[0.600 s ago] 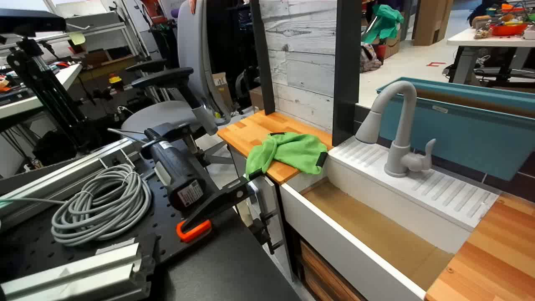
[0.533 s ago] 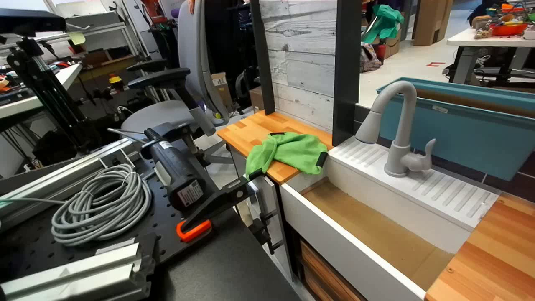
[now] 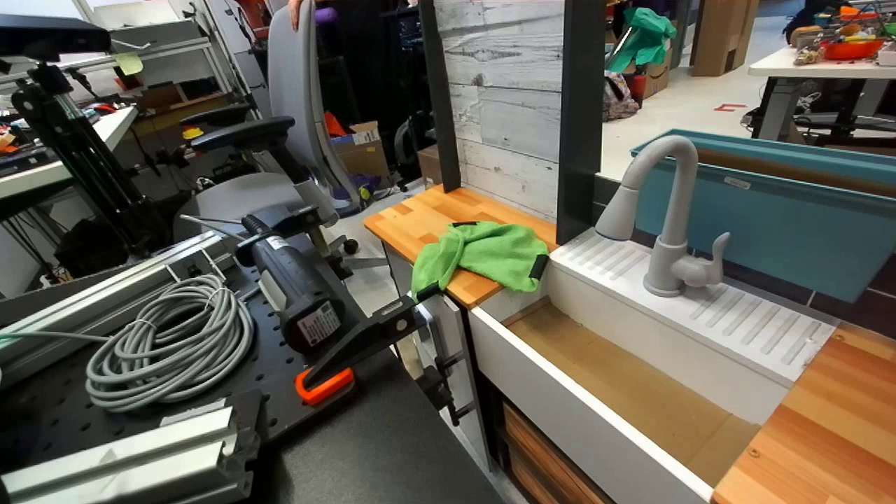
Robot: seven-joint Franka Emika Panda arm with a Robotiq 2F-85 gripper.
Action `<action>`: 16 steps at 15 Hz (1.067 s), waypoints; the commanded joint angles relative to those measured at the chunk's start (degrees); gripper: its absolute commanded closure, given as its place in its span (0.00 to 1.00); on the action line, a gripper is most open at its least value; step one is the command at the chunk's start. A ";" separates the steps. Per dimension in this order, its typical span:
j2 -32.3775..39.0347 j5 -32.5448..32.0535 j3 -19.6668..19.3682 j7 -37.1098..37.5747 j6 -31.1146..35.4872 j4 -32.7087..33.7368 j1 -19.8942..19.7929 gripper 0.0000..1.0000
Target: Turn the faucet to the left
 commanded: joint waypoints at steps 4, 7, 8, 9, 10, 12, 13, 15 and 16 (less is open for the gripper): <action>0.62 -0.09 -0.53 0.26 1.72 0.12 0.61 0.00; 5.86 4.31 -1.47 -1.12 7.13 2.01 1.86 0.00; 8.19 5.63 -1.25 -0.29 7.57 2.85 2.08 0.00; 10.73 6.77 -1.21 -0.43 10.11 3.22 2.33 0.00; 12.83 7.39 -1.08 -0.68 11.09 3.78 2.47 0.00; 17.96 9.00 -1.18 -1.49 16.72 4.65 2.80 0.00; 21.29 9.35 -1.17 -1.62 18.79 5.83 2.80 0.00; 27.14 10.45 -1.06 -1.86 21.15 8.79 2.83 0.00; 29.96 11.33 -0.97 -1.78 22.04 10.47 2.75 0.00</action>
